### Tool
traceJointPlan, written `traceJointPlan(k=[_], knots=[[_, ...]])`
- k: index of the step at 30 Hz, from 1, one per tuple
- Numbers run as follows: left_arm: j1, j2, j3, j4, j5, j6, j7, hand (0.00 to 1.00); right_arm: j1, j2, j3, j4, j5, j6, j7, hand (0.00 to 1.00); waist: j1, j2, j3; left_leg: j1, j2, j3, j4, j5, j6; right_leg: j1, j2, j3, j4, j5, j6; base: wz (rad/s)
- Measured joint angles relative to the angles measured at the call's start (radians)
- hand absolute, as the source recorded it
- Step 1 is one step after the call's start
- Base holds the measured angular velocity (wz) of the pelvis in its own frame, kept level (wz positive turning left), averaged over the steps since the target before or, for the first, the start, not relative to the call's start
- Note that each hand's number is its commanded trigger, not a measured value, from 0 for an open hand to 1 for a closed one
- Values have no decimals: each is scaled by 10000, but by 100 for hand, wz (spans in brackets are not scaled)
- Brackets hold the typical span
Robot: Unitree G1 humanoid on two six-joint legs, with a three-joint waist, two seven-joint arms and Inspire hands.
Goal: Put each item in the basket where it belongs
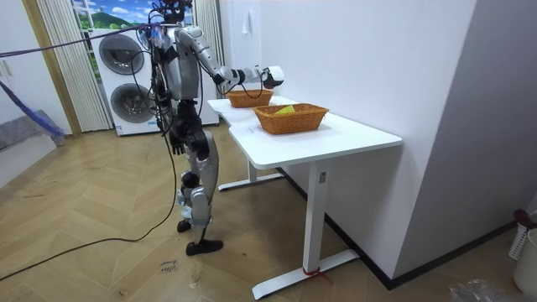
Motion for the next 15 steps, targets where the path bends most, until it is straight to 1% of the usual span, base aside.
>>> traceJointPlan(k=[1, 3, 8, 11, 13, 14, 15], knots=[[26, 2, 20, 46, -5, -3, 0, 0, -1, 1, -33, -399, -203, 78, 0, 100, -43, 4, -2, -12, -1, -16, -26, -1, 0, 0, 12, 41, 7, 0, 0, -6], [-43, -4, 63, 220, -3, -1, -3, 0, -224, -4, -82, -1010, -571, 88, -10, 100, -83, -7, -4, 15, 7, 4, -34, -2, -2, 6, 29, 56, 13, 1, -1, -2], [-23, -9, 139, 270, 51, -8, -8, 0, -619, -3, -54, -2251, -1397, 113, 38, 100, -38, -53, 0, 85, 0, 5, -28, -1, -1, 42, 22, 39, 8, 1, -2, 0], [-29, -13, 179, 266, 48, -9, -1, 0, -722, -3, 31, -2871, -1812, 114, 56, 100, 74, -106, -3, 83, -3, 0, -28, -1, 0, 35, 16, 37, 9, 1, -1, 0], [-87, 7, 197, 251, 52, -8, -1, 0, -862, -7, 66, -3011, -1847, 136, 223, 100, 157, -160, 15, 73, 3, 3, -47, -1, 0, 17, 22, 91, 9, 1, -1, 0], [-127, 34, 183, 252, 46, -9, 1, 0, -904, -3, 149, -3167, -1871, 286, 294, 100, 230, -200, 25, 73, 8, 7, -73, -2, -1, 18, 32, 114, 13, 1, -1, 0], [-124, 41, 182, 269, 46, -11, 5, 0, -964, -2, 251, -3184, -1920, 333, 360, 100, 236, -220, 20, 77, 11, 13, -93, -2, -1, 17, 36, 120, 17, 1, -1, -4]])
